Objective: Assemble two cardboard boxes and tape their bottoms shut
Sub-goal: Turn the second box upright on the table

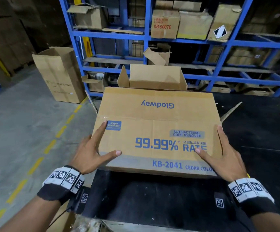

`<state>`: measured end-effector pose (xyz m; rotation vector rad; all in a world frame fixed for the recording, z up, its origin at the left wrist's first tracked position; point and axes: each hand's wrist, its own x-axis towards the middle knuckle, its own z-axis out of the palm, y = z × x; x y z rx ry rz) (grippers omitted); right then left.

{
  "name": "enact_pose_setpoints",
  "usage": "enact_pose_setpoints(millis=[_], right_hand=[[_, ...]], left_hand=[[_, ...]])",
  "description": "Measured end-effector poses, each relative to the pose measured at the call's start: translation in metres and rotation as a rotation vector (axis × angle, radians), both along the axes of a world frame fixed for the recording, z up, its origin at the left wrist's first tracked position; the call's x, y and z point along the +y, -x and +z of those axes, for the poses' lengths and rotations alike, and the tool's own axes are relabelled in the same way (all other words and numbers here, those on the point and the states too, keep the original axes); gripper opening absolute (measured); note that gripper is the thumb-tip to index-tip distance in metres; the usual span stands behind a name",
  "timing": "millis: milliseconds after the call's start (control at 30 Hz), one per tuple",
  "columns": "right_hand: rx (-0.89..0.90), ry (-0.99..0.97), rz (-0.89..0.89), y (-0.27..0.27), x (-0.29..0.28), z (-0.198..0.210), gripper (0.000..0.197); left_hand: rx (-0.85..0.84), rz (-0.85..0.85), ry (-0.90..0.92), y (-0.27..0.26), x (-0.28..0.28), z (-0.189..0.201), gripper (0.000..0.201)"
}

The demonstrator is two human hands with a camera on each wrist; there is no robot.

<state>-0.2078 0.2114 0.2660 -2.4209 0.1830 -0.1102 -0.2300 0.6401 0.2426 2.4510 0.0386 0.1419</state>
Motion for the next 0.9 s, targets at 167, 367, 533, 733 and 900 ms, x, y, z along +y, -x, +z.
enact_pose_setpoints(millis=[167,367,533,733,900], right_hand=[[-0.004,0.040,0.021,0.006,0.002,-0.032,0.114],[0.140,0.083,-0.023,-0.007,-0.001,-0.053,0.114],[0.254,0.086,0.046,-0.039,-0.009,-0.047,0.120],[0.377,0.059,0.182,-0.085,-0.024,-0.036,0.123],[0.453,0.124,0.232,-0.125,-0.033,-0.036,0.128]], left_hand=[[0.078,0.030,0.000,0.013,-0.003,-0.041,0.113],[0.128,0.050,-0.066,-0.008,-0.011,-0.051,0.105],[0.222,0.021,-0.148,-0.047,-0.005,-0.031,0.103],[0.388,-0.065,-0.181,-0.105,0.003,-0.028,0.113],[0.503,-0.085,-0.213,-0.141,0.006,-0.024,0.119]])
